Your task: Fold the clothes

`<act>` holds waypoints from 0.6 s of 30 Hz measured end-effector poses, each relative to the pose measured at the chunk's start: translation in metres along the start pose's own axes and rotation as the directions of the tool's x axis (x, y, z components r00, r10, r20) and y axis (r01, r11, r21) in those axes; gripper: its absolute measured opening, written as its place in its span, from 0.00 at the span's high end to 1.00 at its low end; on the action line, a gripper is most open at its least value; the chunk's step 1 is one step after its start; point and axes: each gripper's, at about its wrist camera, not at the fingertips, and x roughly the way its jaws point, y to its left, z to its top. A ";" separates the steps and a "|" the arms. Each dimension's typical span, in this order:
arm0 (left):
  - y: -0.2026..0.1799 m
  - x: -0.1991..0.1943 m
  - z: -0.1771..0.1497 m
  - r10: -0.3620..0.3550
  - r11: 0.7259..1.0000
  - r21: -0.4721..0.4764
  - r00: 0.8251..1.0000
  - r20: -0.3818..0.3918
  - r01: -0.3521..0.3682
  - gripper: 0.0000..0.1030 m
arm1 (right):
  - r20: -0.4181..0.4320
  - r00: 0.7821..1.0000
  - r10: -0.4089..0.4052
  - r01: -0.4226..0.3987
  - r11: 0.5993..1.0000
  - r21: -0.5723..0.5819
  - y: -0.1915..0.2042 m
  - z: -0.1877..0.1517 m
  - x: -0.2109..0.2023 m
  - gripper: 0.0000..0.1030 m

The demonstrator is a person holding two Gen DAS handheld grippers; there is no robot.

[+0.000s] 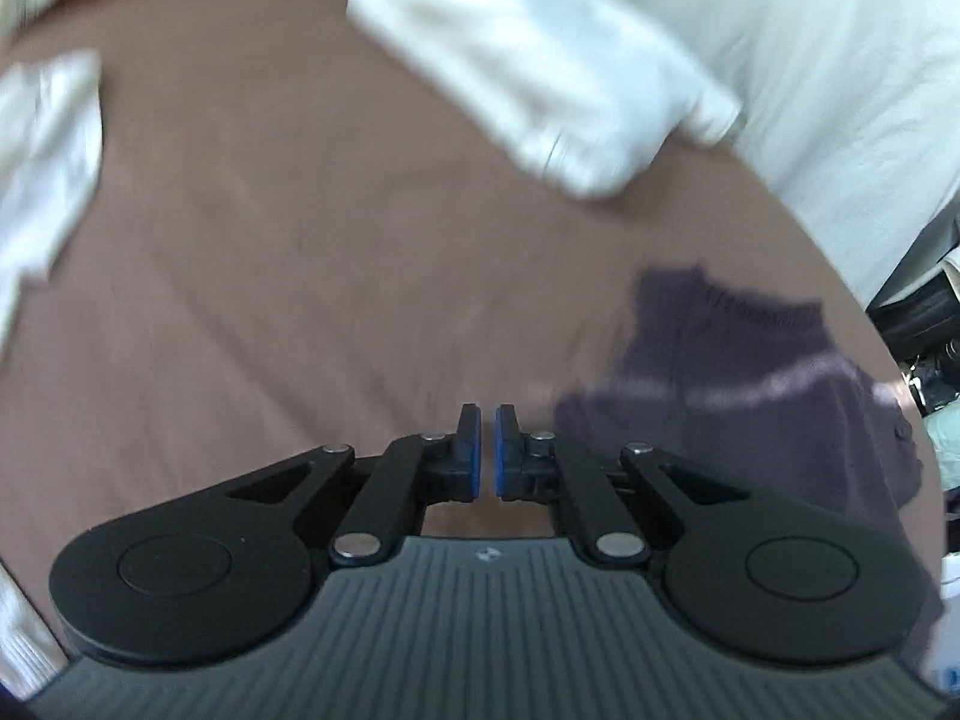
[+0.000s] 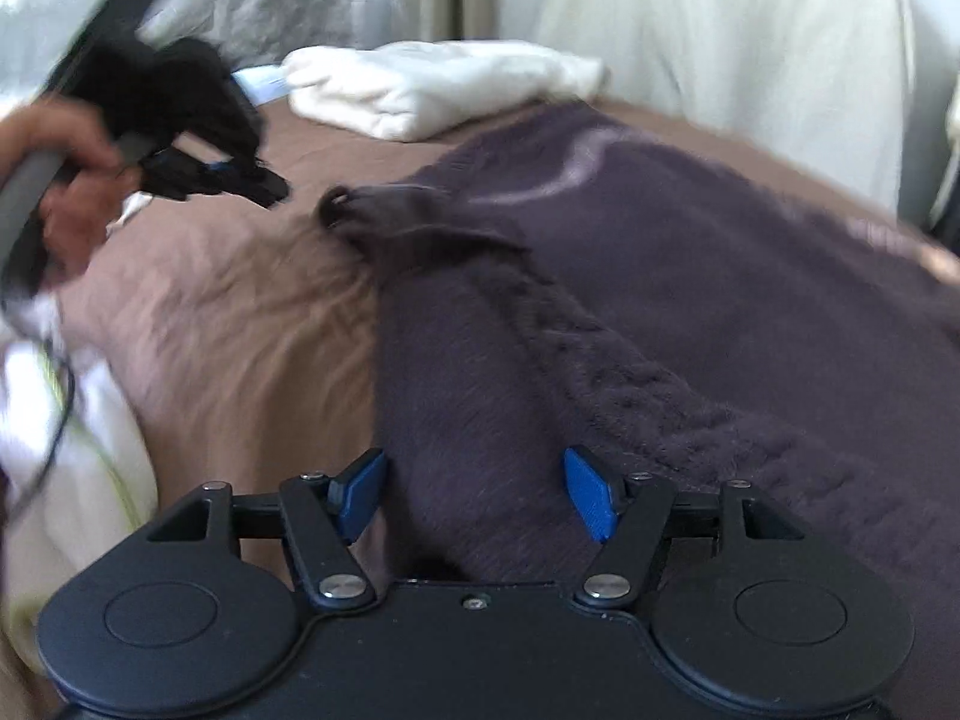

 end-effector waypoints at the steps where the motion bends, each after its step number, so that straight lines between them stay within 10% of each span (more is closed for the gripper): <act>1: -0.002 0.007 0.001 -0.011 1.000 -0.005 0.999 -0.047 0.011 0.97 | 0.003 1.000 -0.004 0.004 0.999 -0.037 0.005 -0.002 -0.002 0.30; 7: -0.013 0.030 0.009 -0.145 0.989 -0.035 0.972 -0.183 0.141 0.91 | 0.024 0.998 0.055 -0.056 0.998 0.019 -0.004 0.014 -0.022 0.31; 18: 0.025 0.021 0.006 -0.279 0.931 -0.269 0.957 -0.085 0.248 0.71 | 0.044 0.999 0.029 -0.029 1.000 -0.005 0.010 -0.004 -0.018 0.31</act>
